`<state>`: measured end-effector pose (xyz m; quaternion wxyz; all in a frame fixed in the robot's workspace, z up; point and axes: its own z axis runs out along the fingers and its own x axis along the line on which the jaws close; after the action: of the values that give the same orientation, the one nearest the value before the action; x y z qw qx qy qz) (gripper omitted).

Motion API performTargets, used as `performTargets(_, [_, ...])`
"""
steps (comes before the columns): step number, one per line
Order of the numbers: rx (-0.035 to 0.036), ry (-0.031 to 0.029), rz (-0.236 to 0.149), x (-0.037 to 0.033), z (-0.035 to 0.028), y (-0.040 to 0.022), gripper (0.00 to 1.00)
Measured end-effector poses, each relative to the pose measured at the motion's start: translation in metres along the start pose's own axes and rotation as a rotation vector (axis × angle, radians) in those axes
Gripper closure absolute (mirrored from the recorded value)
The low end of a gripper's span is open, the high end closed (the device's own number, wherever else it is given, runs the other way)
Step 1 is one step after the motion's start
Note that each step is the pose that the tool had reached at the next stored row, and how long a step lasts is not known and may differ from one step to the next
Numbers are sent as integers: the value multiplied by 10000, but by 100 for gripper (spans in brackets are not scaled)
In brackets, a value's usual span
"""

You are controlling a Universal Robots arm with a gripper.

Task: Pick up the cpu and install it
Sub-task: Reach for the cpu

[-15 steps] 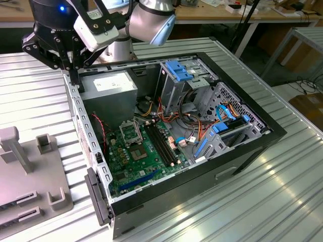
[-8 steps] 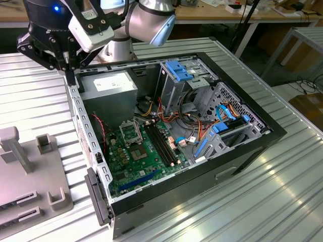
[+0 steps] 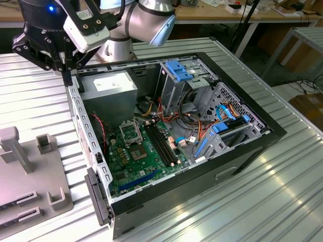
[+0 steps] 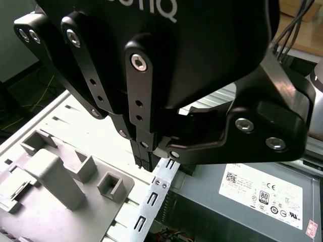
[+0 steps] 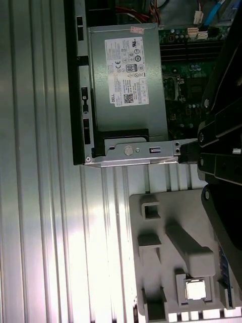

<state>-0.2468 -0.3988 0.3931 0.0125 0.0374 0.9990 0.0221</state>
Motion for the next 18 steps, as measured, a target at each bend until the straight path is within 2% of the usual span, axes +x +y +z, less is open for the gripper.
performTargets(6, [0,0,-1,39,-1,-3,89])
performTargets(18, [0,0,0,73,-2,-6,89])
